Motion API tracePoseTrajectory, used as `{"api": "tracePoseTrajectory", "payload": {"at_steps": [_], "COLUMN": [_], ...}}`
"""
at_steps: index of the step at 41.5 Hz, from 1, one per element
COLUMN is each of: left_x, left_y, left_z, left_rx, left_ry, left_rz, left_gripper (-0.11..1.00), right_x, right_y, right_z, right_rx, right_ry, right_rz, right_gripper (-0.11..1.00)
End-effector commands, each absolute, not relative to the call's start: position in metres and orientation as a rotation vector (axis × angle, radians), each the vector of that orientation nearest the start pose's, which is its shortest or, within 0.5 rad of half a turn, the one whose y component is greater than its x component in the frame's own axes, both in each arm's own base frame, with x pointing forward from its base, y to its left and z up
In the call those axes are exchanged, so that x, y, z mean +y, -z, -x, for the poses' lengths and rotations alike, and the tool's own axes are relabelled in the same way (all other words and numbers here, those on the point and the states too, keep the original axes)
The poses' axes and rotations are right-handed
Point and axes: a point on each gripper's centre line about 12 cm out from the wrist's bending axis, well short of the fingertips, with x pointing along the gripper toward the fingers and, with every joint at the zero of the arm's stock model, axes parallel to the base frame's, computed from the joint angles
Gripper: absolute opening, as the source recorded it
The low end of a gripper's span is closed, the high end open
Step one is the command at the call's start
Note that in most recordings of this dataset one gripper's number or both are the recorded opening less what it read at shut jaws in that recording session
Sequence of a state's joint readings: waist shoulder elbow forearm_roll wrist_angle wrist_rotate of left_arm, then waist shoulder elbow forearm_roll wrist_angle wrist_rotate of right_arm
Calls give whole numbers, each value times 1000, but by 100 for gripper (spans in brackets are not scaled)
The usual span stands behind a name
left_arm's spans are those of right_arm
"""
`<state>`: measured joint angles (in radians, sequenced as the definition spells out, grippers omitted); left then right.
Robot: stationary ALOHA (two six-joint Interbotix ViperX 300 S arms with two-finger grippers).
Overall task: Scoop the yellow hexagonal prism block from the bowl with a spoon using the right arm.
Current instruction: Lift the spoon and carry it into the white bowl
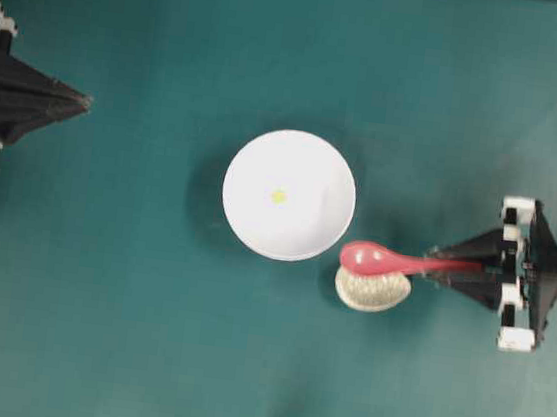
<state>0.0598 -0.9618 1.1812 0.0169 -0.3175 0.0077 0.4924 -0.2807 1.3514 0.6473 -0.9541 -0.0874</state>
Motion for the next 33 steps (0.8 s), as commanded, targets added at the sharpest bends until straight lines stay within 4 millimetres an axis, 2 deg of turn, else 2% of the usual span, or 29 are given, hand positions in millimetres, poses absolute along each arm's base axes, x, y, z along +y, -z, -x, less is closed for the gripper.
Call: {"api": "tracePoseTrajectory", "payload": {"at_steps": [1,12,23,33], "left_x": [13,13,13,13], "left_y": [-298,-299,-299,-298], "left_z": [-199,-200,-200,-200], "left_rx": [-113,-120,-122,-120], "left_ry": [-63,-63,-63,-63], "left_rz": [-31,-29,-29,-29], "left_gripper": [3,3,3,3], "right_x": [50,29,0,-15], "right_y": [-164,-198,-213,-226], "right_z": [-228,-247,-267,-285], "right_rx": [179,281,427,535], "right_ry": [54,68,102,94], "right_rz": [-227,-223,-261,-309], "right_gripper": [24,24,24,24]}}
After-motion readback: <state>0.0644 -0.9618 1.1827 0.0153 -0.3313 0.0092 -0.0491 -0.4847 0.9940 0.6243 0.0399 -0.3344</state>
